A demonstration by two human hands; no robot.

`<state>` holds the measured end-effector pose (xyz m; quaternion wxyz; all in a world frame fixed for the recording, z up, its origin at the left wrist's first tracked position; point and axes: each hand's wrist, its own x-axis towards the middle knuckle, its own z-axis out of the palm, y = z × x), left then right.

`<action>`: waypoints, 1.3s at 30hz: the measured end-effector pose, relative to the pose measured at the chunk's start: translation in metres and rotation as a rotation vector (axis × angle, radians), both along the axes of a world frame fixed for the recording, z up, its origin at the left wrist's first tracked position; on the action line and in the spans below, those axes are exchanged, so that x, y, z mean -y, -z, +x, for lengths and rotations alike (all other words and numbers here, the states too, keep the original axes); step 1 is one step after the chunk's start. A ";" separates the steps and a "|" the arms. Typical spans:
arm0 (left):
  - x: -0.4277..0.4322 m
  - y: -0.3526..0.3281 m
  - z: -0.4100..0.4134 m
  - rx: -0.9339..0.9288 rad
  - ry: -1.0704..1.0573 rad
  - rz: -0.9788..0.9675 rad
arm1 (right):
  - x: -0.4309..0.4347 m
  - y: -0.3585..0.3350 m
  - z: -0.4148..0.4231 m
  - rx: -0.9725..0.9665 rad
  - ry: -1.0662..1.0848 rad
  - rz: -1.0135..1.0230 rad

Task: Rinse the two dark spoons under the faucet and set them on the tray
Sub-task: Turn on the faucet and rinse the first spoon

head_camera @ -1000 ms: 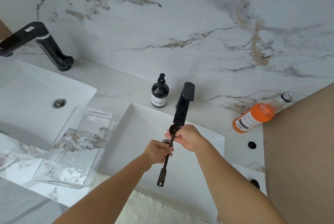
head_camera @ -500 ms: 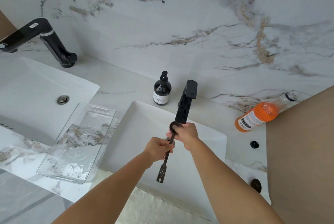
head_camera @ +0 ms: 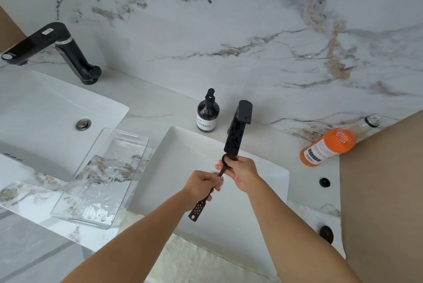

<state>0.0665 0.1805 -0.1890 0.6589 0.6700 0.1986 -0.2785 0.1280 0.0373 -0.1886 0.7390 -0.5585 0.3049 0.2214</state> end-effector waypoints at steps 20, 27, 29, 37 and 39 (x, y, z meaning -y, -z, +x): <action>0.054 0.005 -0.031 -0.686 -0.635 -1.219 | 0.011 0.000 -0.010 -0.089 -0.061 -0.316; 0.054 -0.003 -0.019 -0.354 -0.452 -0.407 | 0.011 -0.003 -0.008 -0.169 -0.022 0.077; 0.041 -0.001 -0.015 -0.189 -0.344 -0.103 | 0.007 -0.003 -0.007 -0.158 0.035 0.201; 0.012 0.007 0.004 0.012 -0.153 0.115 | -0.008 -0.001 0.005 0.019 0.087 0.157; 0.016 0.005 0.008 0.003 -0.104 0.084 | -0.007 0.001 0.010 0.045 0.116 0.055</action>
